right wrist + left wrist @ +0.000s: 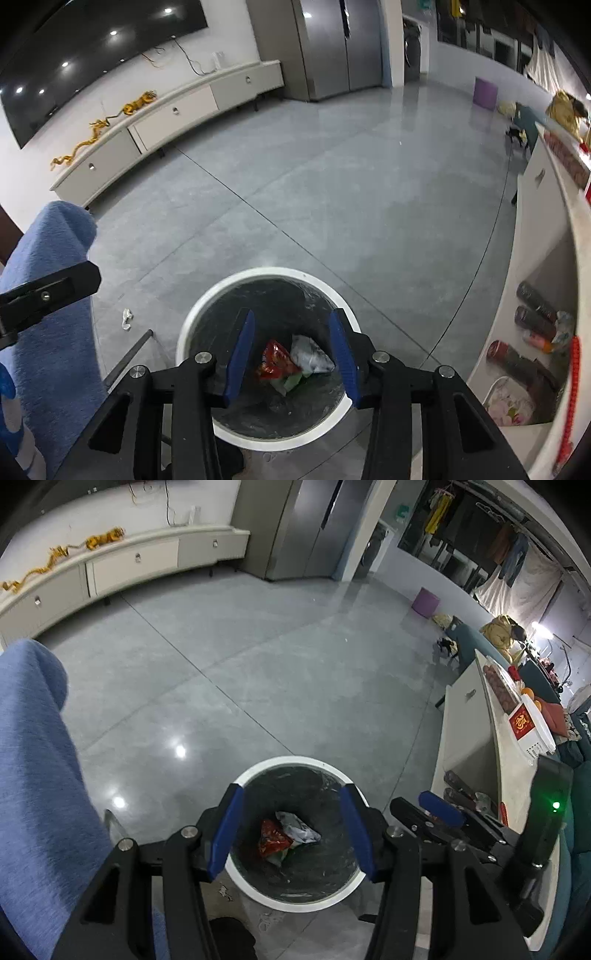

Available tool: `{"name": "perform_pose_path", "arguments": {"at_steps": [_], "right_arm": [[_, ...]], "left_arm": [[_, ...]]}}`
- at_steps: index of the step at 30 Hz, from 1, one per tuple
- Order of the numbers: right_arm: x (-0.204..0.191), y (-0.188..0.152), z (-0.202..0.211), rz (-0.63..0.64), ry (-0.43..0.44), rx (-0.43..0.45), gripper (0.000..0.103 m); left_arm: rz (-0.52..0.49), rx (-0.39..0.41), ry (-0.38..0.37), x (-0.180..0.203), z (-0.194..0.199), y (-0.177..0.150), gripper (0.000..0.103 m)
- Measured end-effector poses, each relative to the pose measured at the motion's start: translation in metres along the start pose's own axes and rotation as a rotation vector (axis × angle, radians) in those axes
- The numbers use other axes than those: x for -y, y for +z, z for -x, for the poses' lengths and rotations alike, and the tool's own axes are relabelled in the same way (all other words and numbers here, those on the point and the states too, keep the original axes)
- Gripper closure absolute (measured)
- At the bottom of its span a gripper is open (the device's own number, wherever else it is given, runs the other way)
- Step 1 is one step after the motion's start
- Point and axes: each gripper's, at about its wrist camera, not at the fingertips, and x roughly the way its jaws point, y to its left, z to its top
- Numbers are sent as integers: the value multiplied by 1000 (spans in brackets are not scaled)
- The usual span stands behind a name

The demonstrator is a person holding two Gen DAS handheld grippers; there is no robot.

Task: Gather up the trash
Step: 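Carry both bags to the trash bin and open both tools to release them, then grasp the white plastic wad with the left tool while the right tool grasps the purple wrapper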

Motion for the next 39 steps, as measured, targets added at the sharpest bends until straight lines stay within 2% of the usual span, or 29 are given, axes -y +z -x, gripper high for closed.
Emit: {"name": "perform_pose_path", "arguments": {"at_steps": [9,16,26,34,39], "right_arm": [[-26,-6,59,78,9,99,57],[-56,-13,98,140,32,146,54],[-113,-27,123,254,92,154,53],[-165,-41,140,336,126,160,50],[-198,-52,145,387,150,149,49]], "left_arm": [[-50,200,108,4,85,-22,51],[-65,264,166,-8,136,-46,51],[-24,335,220,-61,212,-80,51],[60,387,249,-115,261,-105,50],[108,416,272,-147,285,-125,40]]}}
